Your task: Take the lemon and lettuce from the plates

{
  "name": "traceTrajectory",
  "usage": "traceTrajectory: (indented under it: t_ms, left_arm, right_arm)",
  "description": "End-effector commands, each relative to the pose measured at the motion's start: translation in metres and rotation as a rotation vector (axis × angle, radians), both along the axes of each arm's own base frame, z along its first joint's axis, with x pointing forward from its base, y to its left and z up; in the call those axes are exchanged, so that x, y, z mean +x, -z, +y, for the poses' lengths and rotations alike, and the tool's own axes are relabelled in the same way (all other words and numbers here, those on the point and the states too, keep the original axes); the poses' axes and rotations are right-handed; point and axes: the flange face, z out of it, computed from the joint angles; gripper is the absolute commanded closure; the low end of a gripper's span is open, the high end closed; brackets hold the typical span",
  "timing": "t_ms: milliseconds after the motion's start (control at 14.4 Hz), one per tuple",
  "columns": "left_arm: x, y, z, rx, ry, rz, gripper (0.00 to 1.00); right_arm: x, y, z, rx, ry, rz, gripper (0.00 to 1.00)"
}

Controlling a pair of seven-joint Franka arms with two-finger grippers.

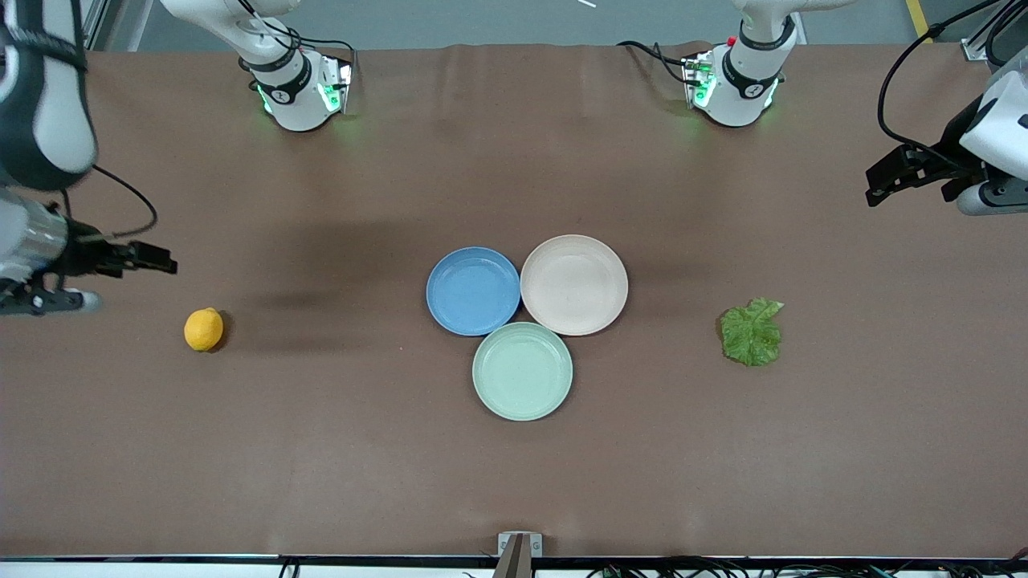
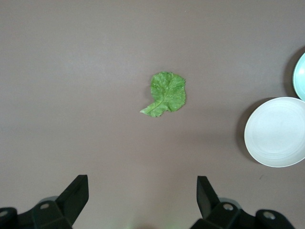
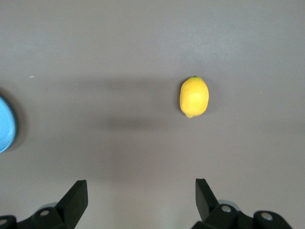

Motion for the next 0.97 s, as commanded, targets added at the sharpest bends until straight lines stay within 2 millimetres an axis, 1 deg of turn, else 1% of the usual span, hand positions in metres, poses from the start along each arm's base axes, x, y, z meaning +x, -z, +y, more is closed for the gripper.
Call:
traceTrajectory:
  t_ms: [0,70,209,278,348,417,487,557,696,765,904]
  left_arm:
    - [-0.012,-0.003,-0.001,-0.012,0.0,-0.017,0.0]
    - [-0.012,-0.002,-0.001,-0.014,-0.002,-0.016,0.0]
    - [-0.008,-0.002,-0.002,-0.025,-0.002,-0.03,0.0]
    - [-0.007,-0.003,-0.005,-0.025,0.004,-0.035,0.0]
    - [-0.007,-0.002,-0.008,-0.029,0.011,-0.033,0.0]
    - [-0.007,-0.002,-0.01,-0.042,0.013,-0.028,0.0]
    - [-0.008,-0.002,-0.014,-0.051,0.019,-0.027,0.0]
    - [-0.008,-0.004,-0.016,-0.051,0.022,-0.03,0.0]
    - [-0.009,-0.002,-0.024,-0.048,0.04,-0.027,0.0]
    - [-0.009,-0.002,-0.025,-0.047,0.04,-0.027,0.0]
    - [-0.011,-0.006,-0.023,-0.041,0.037,-0.023,0.0]
  right_arm:
    - [0.003,-0.066,0.006,-0.047,-0.008,-0.017,0.01]
    - [0.001,-0.083,0.011,-0.072,-0.023,-0.025,0.01]
    - [-0.003,-0.106,0.018,-0.088,-0.033,-0.027,0.01]
    - [-0.005,-0.113,0.019,-0.09,-0.026,-0.03,0.01]
    - [-0.004,-0.115,0.023,-0.091,-0.012,-0.032,0.01]
    - [-0.004,-0.118,0.03,-0.098,0.003,-0.038,0.0]
    - [-0.004,-0.125,0.03,-0.101,0.005,-0.054,0.0]
    - [-0.005,-0.13,0.025,-0.101,0.015,-0.065,0.0]
    - [-0.006,-0.134,0.02,-0.098,0.022,-0.074,0.0]
    - [-0.006,-0.137,0.012,-0.096,0.036,-0.081,0.0]
    - [-0.008,-0.149,0.011,-0.098,0.043,-0.105,0.0]
